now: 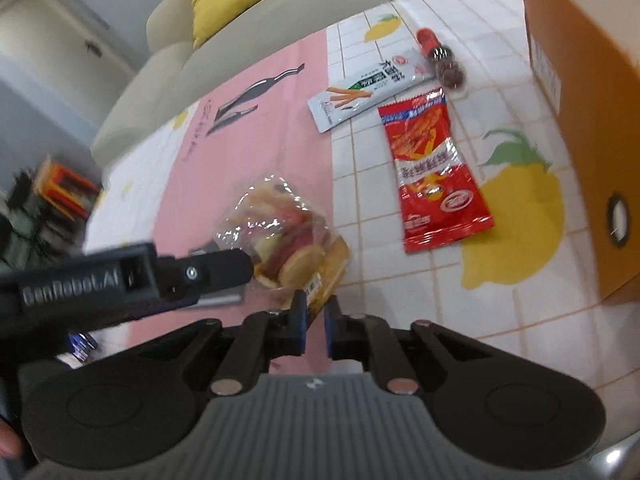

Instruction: Organize snacks

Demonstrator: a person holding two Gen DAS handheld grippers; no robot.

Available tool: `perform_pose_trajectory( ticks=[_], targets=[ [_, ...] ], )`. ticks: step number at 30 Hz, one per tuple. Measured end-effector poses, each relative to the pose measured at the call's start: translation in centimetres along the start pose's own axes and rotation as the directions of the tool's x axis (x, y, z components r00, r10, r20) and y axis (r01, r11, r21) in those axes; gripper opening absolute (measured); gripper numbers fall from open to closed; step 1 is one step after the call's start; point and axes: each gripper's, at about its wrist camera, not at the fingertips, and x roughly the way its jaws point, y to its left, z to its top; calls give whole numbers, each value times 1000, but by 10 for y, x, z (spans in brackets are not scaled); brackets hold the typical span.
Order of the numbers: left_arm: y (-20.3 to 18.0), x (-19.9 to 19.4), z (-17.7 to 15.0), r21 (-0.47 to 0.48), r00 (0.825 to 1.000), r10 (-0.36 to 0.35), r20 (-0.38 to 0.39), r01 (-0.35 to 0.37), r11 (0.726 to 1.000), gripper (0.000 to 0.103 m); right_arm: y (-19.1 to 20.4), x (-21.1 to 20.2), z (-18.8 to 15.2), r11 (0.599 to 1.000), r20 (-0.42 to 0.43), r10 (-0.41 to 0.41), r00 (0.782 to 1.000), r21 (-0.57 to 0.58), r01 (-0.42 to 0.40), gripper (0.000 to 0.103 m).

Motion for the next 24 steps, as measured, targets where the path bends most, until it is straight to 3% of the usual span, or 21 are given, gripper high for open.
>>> perform_pose_trajectory(
  ticks=[5, 9, 14, 21, 24],
  targets=[
    [-7, 1, 7, -67, 1000, 8, 5, -7, 998, 85, 7, -20, -1, 972, 93, -136, 986, -178, 151, 17],
    [-11, 10, 11, -144, 999, 5, -37, -10, 990, 85, 7, -31, 5, 915, 202, -249, 947, -273, 298, 17],
    [-19, 23, 14, -214, 997, 13, -70, -28, 976, 85, -3, -16, 21, 852, 267, -309, 913, -349, 391, 17],
    [-35, 43, 23, -205, 995, 38, -95, -57, 977, 86, -8, 18, 28, 850, 228, -245, 942, -417, 322, 17],
    [-41, 47, 27, -181, 992, 84, -95, -100, 978, 89, -2, 25, 21, 848, 202, -206, 957, -451, 278, 16]
  ],
)
